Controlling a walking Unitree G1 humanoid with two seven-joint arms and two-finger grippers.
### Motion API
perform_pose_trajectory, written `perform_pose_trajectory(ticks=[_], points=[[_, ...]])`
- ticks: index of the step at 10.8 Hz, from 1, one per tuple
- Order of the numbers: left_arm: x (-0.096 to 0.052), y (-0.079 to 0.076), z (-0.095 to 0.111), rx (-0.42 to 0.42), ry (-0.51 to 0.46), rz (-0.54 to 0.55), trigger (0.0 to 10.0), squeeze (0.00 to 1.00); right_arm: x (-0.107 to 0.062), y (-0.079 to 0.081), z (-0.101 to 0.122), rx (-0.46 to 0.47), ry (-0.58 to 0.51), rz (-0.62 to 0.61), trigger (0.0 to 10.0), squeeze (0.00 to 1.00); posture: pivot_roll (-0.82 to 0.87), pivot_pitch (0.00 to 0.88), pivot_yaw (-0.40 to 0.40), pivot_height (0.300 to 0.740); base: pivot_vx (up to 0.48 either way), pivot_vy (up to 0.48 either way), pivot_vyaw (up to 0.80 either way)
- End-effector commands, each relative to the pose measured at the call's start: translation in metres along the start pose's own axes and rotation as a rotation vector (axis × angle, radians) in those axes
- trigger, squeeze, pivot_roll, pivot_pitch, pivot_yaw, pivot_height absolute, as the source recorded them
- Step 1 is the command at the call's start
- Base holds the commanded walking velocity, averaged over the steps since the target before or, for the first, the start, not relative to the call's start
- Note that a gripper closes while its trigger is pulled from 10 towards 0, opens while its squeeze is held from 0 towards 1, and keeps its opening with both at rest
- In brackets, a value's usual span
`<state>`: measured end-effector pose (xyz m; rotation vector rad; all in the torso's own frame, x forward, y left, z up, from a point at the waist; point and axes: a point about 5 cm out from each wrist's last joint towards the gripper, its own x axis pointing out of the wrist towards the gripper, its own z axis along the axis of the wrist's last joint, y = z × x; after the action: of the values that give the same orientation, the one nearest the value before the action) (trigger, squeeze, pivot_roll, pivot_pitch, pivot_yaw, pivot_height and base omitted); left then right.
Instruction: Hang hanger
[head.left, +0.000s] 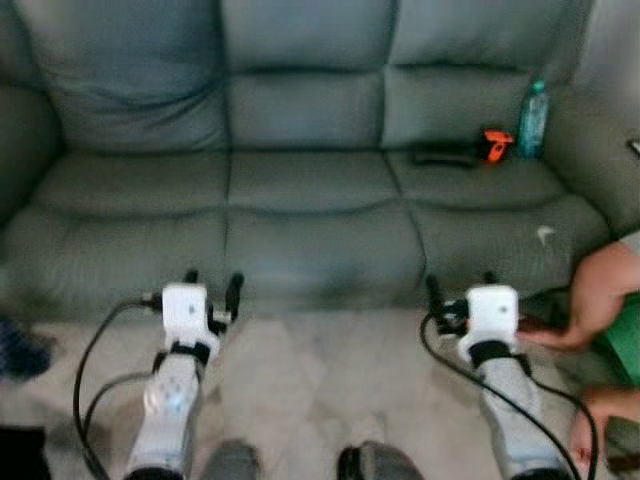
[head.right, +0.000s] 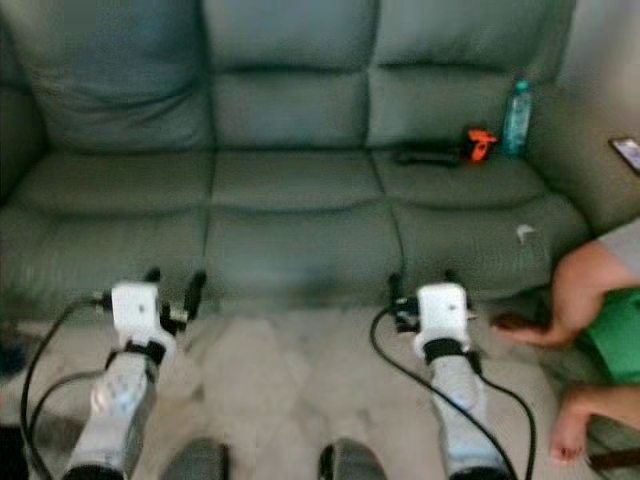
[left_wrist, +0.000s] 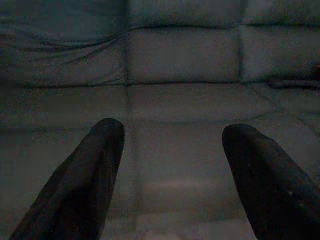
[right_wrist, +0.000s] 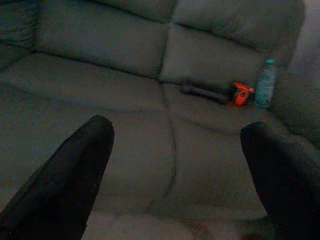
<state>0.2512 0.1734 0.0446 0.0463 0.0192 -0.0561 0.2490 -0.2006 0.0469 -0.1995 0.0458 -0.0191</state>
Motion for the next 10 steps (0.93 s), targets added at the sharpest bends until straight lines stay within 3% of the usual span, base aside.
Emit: perform_pose_trajectory(ticks=[1, 4, 6, 10], points=[[-0.002, 0.004, -0.002, 0.009, 0.011, 0.015, 10.0, 0.00, 0.001, 0.003, 0.004, 0.005, -0.017, 0.011, 10.0, 0.00, 0.03, 0.116, -0.064, 0.740, 0.000, 0.398, 0.00], [-0.002, 0.004, -0.002, 0.009, 0.011, 0.015, 10.0, 0.00, 0.001, 0.003, 0.004, 0.005, -0.017, 0.011, 10.0, 0.00, 0.03, 0.116, -0.064, 0.740, 0.000, 0.398, 0.00], [-0.008, 0.012, 0.004, 0.000, -0.032, 0.106, 10.0, 0.00, -0.001, 0.003, 0.026, 0.027, -0.115, 0.025, 10.0, 0.00, 0.04, 0.077, -0.085, 0.740, 0.000, 0.000, 0.00], [-0.009, 0.012, 0.001, -0.015, -0.016, 0.112, 10.0, 0.00, -0.002, 0.003, 0.024, 0.022, -0.106, 0.032, 10.0, 0.00, 0.04, 0.077, -0.084, 0.740, 0.000, 0.000, 0.00]])
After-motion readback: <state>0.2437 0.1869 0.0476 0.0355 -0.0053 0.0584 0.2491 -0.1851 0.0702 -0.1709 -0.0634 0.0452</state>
